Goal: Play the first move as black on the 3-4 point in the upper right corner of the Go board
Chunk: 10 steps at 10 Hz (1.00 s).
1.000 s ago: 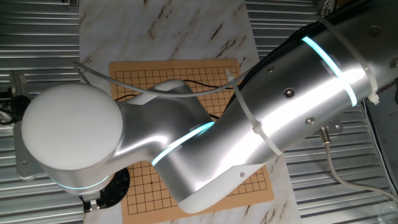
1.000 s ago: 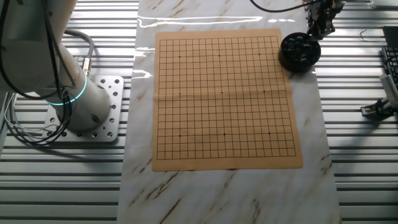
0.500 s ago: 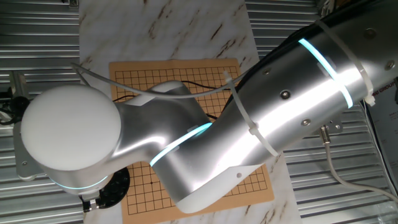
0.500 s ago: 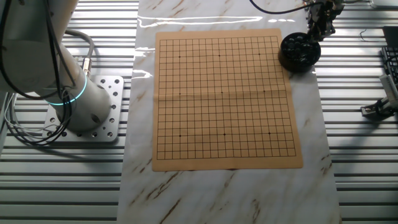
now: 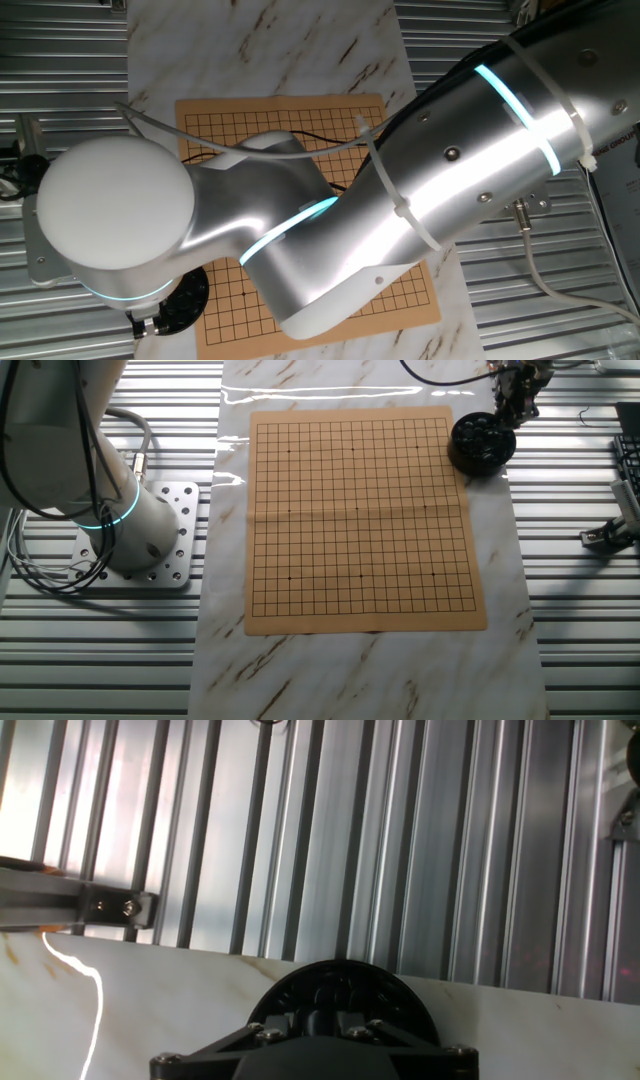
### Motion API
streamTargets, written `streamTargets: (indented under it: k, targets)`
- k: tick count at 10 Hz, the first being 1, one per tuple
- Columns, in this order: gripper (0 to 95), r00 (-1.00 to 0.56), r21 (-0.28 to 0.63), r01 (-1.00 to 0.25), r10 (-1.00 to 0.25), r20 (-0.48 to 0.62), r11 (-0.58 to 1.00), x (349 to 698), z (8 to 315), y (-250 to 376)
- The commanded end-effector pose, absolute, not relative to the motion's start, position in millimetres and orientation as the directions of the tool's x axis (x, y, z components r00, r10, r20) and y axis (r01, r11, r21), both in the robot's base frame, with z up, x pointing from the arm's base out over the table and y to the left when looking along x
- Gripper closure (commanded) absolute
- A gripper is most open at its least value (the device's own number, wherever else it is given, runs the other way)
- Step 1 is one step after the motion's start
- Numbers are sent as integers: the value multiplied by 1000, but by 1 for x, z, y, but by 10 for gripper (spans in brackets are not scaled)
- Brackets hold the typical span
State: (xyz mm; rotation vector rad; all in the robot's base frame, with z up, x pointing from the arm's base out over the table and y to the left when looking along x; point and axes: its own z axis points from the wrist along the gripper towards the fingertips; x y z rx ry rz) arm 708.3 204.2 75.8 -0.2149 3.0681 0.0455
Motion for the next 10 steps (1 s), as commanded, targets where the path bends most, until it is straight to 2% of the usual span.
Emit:
streamTargets:
  k: [1,10]
  targets:
    - [760,-989,28,-133,-131,-65,991,709,73,204]
    - [760,-993,29,-106,-104,-63,994,705,66,203]
